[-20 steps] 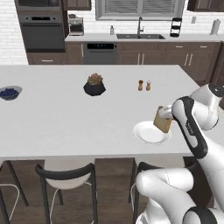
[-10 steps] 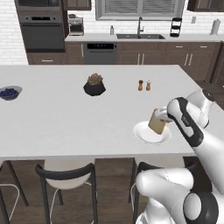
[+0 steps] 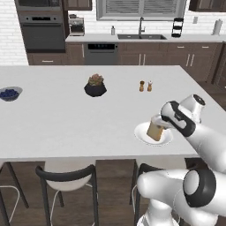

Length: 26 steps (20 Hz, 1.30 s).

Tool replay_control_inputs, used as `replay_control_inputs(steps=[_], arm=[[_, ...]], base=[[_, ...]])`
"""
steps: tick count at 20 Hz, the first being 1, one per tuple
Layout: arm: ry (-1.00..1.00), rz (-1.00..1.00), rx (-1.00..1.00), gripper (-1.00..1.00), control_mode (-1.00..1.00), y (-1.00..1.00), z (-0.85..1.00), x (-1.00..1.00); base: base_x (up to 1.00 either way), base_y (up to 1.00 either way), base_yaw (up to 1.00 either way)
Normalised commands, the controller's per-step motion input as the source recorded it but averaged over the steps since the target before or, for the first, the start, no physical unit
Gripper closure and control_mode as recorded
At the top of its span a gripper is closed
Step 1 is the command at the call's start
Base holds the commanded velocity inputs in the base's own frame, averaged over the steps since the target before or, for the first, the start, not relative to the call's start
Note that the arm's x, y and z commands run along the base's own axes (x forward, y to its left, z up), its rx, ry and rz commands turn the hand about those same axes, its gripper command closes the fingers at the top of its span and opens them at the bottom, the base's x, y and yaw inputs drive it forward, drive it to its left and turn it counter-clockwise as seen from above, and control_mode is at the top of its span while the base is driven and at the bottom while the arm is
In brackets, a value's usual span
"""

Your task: Start the toaster. Once the lever pops up, take the bread to the plate on the dining counter.

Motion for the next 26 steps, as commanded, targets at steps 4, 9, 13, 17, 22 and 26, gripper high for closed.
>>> replay_control_inputs(steps=[4, 9, 13, 17, 22, 26], arm=[[0.00, 0.00, 0.00, 1.00, -1.00, 0.00, -0.30, 0.29], [0.00, 0.00, 0.01, 1.00, -1.00, 0.00, -0.33, 0.19], [0.00, 0.00, 0.01, -1.00, -1.00, 0.00, -0.33, 0.22], [0.00, 0.00, 0.01, -1.00, -1.00, -0.01, -0.08, 0.37], [0.00, 0.00, 0.02, -1.00, -1.00, -0.05, -0.19, 0.09], [0.00, 0.00, 0.00, -1.00, -1.00, -0.17, -0.19, -0.09]], base=[[0.00, 0.00, 0.00], [0.00, 0.00, 0.00], [0.00, 0.00, 0.00], [0.00, 0.00, 0.00], [0.00, 0.00, 0.00], [0.00, 0.00, 0.00]])
